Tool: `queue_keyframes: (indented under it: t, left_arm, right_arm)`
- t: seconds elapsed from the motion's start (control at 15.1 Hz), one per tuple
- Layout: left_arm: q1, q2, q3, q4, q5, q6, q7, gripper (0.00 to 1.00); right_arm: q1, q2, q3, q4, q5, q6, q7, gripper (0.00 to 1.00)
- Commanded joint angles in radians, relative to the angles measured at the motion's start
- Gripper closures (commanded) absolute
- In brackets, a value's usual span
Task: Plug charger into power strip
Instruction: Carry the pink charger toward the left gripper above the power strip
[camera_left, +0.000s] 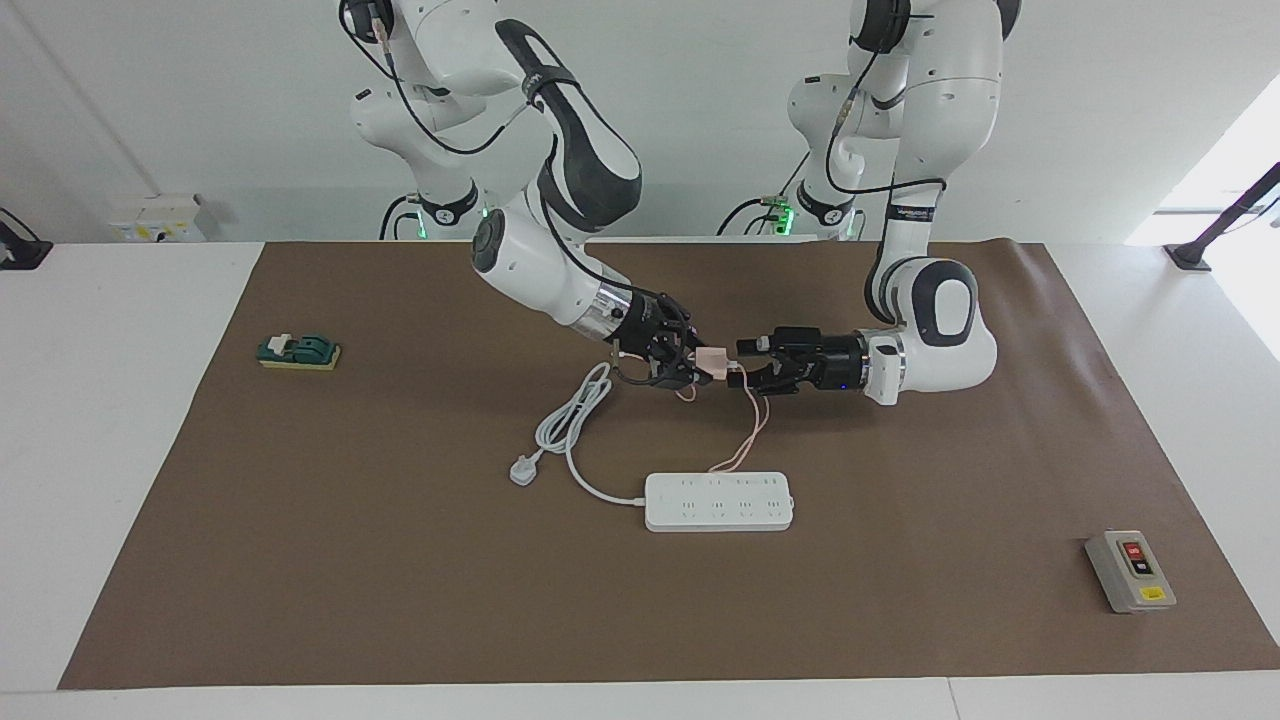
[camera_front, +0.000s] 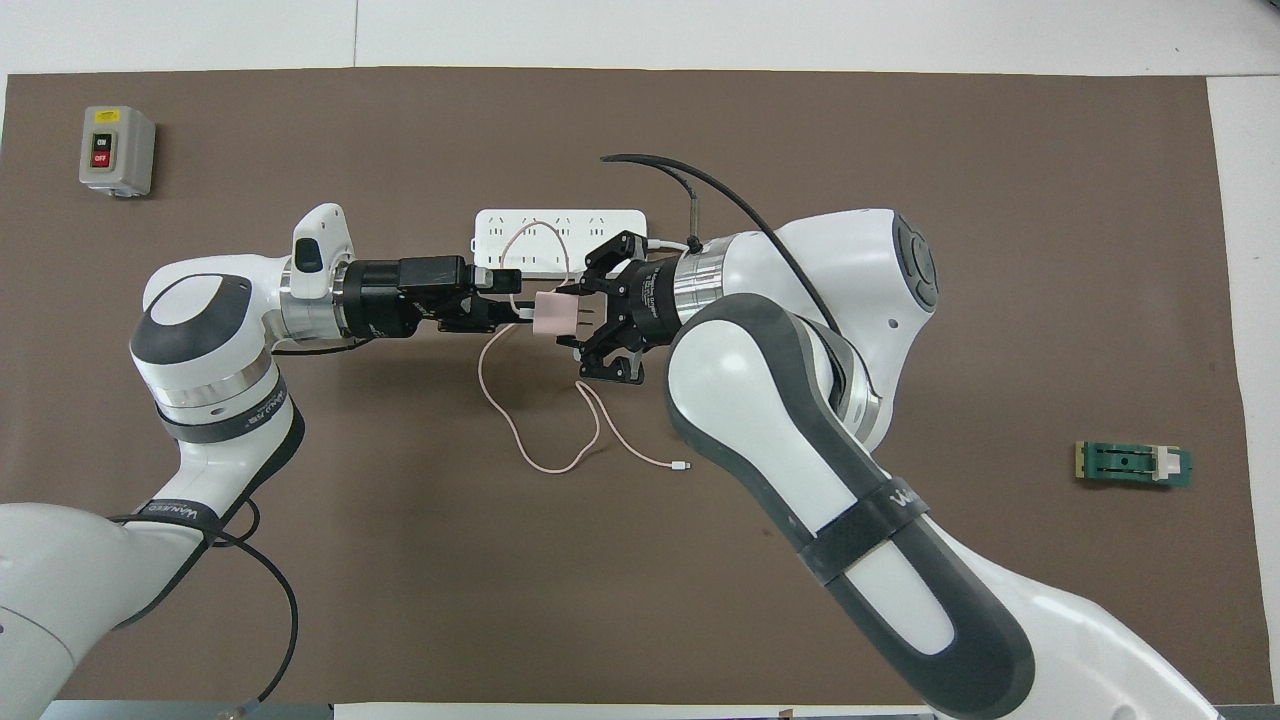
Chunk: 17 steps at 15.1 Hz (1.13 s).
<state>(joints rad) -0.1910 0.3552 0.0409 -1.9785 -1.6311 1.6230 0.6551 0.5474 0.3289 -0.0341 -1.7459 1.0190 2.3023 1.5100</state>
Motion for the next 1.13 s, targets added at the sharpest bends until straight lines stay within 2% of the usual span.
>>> queue_keyframes:
  t: [0.0,0.6,1.06]
  left_arm:
    - [-0.001,0.013,0.005,-0.016,-0.021,0.005,0.031,0.00]
    - [0.011,0.039,0.004,0.006,-0.024,-0.058,0.081,0.00]
    - [0.011,0.039,0.008,0.030,-0.009,-0.045,0.112,0.00]
  right_arm:
    - [0.002,0.024,-0.003,0.058,0.024,-0.012,0.006,1.00]
    - [0.006,0.030,-0.003,0.065,0.021,-0.011,0.010,1.00]
    - [0.006,0.030,-0.003,0.065,0.023,-0.012,0.010,1.00]
